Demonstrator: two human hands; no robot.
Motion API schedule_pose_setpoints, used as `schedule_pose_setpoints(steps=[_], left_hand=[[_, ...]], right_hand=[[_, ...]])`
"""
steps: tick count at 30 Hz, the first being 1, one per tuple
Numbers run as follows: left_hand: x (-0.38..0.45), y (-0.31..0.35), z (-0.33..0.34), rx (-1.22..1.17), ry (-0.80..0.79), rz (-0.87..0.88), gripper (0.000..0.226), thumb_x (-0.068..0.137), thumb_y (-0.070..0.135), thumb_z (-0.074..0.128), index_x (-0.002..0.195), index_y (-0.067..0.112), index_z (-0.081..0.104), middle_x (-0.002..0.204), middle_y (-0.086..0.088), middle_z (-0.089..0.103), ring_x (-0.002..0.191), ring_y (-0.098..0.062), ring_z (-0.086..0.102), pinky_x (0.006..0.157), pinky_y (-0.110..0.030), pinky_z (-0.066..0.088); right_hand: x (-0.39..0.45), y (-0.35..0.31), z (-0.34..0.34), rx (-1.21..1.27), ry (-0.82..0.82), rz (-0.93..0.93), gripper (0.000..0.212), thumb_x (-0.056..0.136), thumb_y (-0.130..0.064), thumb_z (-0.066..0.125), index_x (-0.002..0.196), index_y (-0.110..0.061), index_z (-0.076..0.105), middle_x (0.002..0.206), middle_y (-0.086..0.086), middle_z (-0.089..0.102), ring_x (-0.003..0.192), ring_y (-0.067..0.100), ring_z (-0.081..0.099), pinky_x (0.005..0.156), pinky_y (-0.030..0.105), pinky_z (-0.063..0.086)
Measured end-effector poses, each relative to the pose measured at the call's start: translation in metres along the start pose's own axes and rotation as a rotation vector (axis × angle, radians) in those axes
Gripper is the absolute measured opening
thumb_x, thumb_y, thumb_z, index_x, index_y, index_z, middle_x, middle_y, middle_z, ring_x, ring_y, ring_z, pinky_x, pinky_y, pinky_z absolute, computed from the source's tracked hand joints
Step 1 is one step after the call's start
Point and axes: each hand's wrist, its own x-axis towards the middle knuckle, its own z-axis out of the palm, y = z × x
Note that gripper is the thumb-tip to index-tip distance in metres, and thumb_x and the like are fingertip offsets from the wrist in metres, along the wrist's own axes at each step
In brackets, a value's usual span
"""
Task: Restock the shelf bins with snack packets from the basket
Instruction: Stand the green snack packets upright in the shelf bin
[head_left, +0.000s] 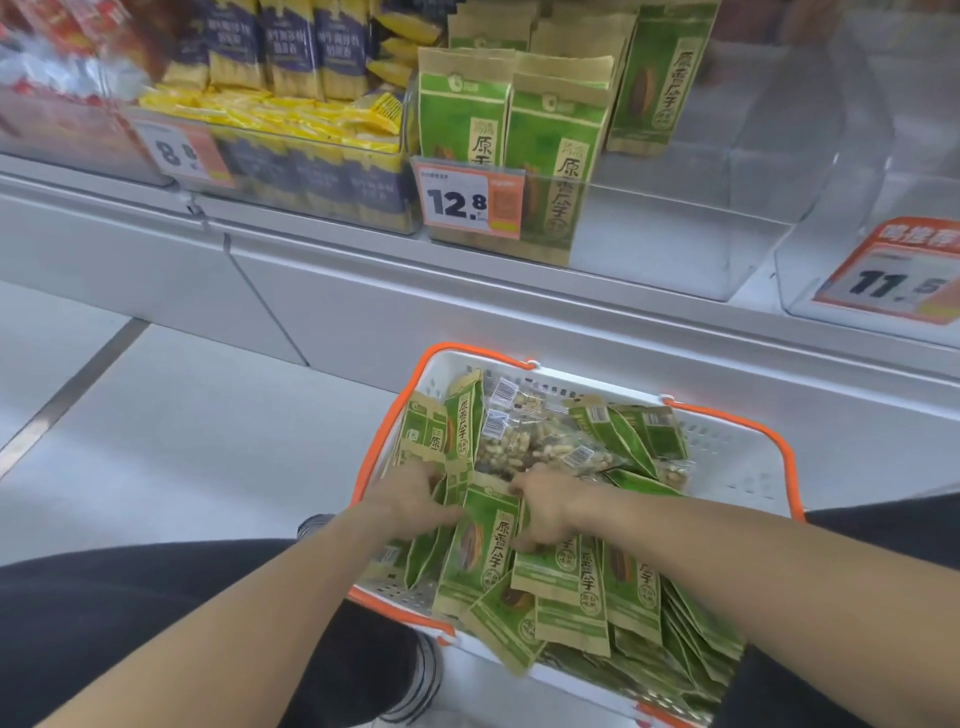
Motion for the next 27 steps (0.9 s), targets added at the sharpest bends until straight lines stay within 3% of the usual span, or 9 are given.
schedule_pose_setpoints(steps=[3, 5, 9, 11, 14, 18, 22, 24, 27], left_hand=[[-0.001, 0.000, -0.006, -0.298, -0.105, 0.001, 0.057, 0.074, 0.054, 0.078, 0.113, 0.017, 0.061, 0.102, -0.006, 0.073, 0.086, -0.020, 0.073, 0.078, -0.038, 0.061], [-0.004, 0.004, -0.007, -0.489, -0.215, -0.019, 0.056, 0.075, 0.053, 0.076, 0.114, 0.016, 0.060, 0.104, -0.011, 0.070, 0.089, -0.024, 0.073, 0.077, -0.038, 0.062], [0.003, 0.003, 0.012, -0.211, -0.148, -0.087, 0.060, 0.078, 0.046, 0.079, 0.123, 0.014, 0.053, 0.107, 0.002, 0.063, 0.097, -0.018, 0.065, 0.091, -0.038, 0.056], [0.007, 0.005, 0.022, -0.130, -0.100, -0.112, 0.056, 0.080, 0.041, 0.078, 0.122, 0.015, 0.052, 0.105, 0.006, 0.058, 0.098, -0.014, 0.059, 0.096, -0.033, 0.051], [0.008, 0.015, 0.026, -0.109, -0.142, -0.087, 0.038, 0.082, 0.038, 0.078, 0.108, 0.019, 0.058, 0.103, 0.007, 0.065, 0.089, -0.010, 0.061, 0.089, -0.028, 0.052], [0.010, 0.019, 0.027, 0.005, -0.129, -0.102, 0.060, 0.077, 0.044, 0.080, 0.122, 0.010, 0.059, 0.115, -0.002, 0.066, 0.104, -0.018, 0.062, 0.095, -0.031, 0.051], [0.008, 0.025, 0.027, 0.012, -0.128, -0.059, 0.044, 0.084, 0.050, 0.070, 0.099, 0.009, 0.065, 0.095, -0.003, 0.071, 0.091, -0.017, 0.067, 0.084, -0.030, 0.053], [0.005, 0.029, 0.024, -0.048, -0.105, -0.034, 0.040, 0.089, 0.050, 0.063, 0.098, 0.011, 0.060, 0.094, -0.005, 0.069, 0.096, -0.021, 0.067, 0.087, -0.034, 0.053], [0.000, 0.041, 0.011, -0.086, -0.002, -0.009, 0.060, 0.094, 0.053, 0.055, 0.127, 0.003, 0.050, 0.122, -0.015, 0.062, 0.117, -0.031, 0.058, 0.099, -0.042, 0.047]], right_hand=[[-0.001, 0.018, 0.002, 0.007, -0.041, 0.036, 0.094, 0.083, -0.040, 0.078, 0.156, -0.021, 0.022, 0.151, 0.009, 0.040, 0.134, 0.030, 0.045, 0.111, 0.039, 0.039], [-0.002, 0.031, 0.007, 0.029, -0.033, 0.062, 0.104, 0.081, -0.045, 0.078, 0.158, -0.026, 0.011, 0.158, 0.009, 0.029, 0.139, 0.032, 0.040, 0.114, 0.042, 0.036], [-0.006, 0.050, 0.017, -0.002, -0.053, 0.165, 0.119, 0.077, -0.062, 0.073, 0.159, -0.017, 0.000, 0.165, 0.013, 0.004, 0.149, 0.037, 0.018, 0.121, 0.047, 0.025], [-0.010, 0.054, 0.019, -0.032, -0.063, 0.191, 0.117, 0.076, -0.068, 0.070, 0.159, -0.014, 0.008, 0.162, 0.017, 0.011, 0.147, 0.038, 0.020, 0.120, 0.048, 0.026], [-0.016, 0.058, 0.026, 0.027, -0.057, 0.185, 0.117, 0.074, -0.069, 0.071, 0.159, -0.017, 0.008, 0.163, 0.015, 0.015, 0.148, 0.036, 0.019, 0.121, 0.048, 0.024], [-0.021, 0.059, 0.030, 0.179, 0.002, 0.180, 0.122, 0.063, -0.062, 0.083, 0.155, -0.016, 0.016, 0.158, 0.011, 0.029, 0.140, 0.032, 0.037, 0.116, 0.043, 0.034], [-0.030, 0.059, 0.023, 0.196, 0.000, 0.225, 0.137, 0.051, -0.059, 0.090, 0.156, -0.014, 0.014, 0.158, 0.013, 0.025, 0.141, 0.033, 0.034, 0.117, 0.044, 0.033], [-0.034, 0.058, 0.018, 0.164, -0.015, 0.238, 0.121, 0.052, -0.059, 0.090, 0.147, -0.009, 0.034, 0.144, 0.012, 0.041, 0.130, 0.030, 0.044, 0.112, 0.040, 0.039], [-0.036, 0.053, 0.005, 0.198, 0.001, 0.230, 0.100, 0.056, -0.051, 0.090, 0.134, -0.005, 0.049, 0.122, 0.003, 0.056, 0.109, 0.024, 0.055, 0.097, 0.030, 0.049]])
